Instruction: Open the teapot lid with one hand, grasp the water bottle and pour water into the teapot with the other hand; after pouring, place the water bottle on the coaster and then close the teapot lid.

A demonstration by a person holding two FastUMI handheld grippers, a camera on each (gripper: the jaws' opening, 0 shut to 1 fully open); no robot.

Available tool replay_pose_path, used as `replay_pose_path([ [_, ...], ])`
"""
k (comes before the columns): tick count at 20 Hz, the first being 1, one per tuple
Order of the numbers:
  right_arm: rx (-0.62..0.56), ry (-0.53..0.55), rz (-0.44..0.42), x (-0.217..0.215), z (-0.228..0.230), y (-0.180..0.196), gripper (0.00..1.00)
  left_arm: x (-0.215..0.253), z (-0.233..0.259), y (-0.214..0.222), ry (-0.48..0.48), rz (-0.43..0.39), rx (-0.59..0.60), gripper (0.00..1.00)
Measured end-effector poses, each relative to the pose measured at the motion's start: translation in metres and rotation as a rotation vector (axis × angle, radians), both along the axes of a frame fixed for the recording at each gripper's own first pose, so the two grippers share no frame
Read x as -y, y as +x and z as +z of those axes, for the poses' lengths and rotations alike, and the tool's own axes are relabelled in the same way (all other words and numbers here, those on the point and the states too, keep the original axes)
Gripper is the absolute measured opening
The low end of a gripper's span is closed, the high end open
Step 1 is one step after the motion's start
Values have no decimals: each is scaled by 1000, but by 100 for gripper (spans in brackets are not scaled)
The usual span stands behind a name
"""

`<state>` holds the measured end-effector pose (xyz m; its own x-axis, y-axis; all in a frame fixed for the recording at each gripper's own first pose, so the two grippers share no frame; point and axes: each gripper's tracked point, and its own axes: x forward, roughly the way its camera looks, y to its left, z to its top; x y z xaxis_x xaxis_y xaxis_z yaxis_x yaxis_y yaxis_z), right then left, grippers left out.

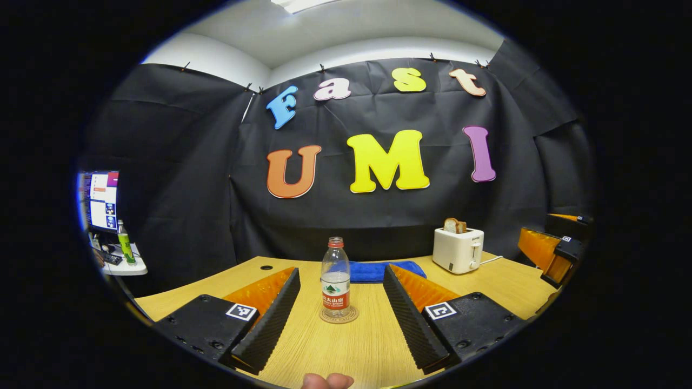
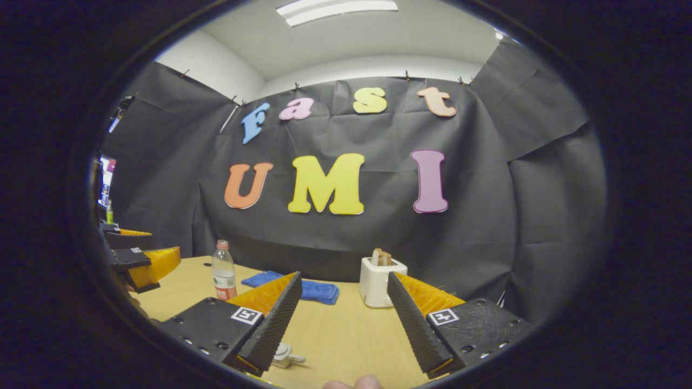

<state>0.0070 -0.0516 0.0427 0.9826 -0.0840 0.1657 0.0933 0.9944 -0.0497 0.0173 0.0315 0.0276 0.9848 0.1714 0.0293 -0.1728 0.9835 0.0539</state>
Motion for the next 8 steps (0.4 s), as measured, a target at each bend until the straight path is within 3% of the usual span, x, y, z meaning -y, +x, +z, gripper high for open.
replay_pose_path([
  [8,-2,16,6,1,2,3,95,-2,-6,3,-11,20,-16,96],
])
